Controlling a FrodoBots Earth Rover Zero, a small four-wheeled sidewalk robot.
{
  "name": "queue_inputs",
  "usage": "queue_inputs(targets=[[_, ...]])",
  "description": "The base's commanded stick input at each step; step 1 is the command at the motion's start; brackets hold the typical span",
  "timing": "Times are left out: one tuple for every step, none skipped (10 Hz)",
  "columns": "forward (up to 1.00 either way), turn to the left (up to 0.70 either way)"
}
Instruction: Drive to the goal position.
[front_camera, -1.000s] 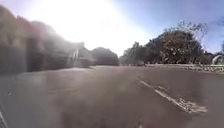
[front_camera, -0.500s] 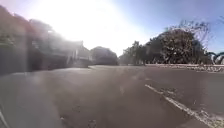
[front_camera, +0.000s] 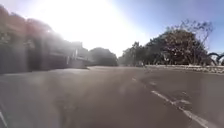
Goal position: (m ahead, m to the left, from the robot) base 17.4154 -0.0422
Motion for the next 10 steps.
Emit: queue_inputs(targets=[[1.0, 0.0], [1.0, 0.0], [1.0, 0.0], [1.0, 0.0], [1.0, 0.0], [1.0, 0.0], [1.0, 0.0], [1.0, 0.0], [1.0, 0.0], [1.0, 0.0]])
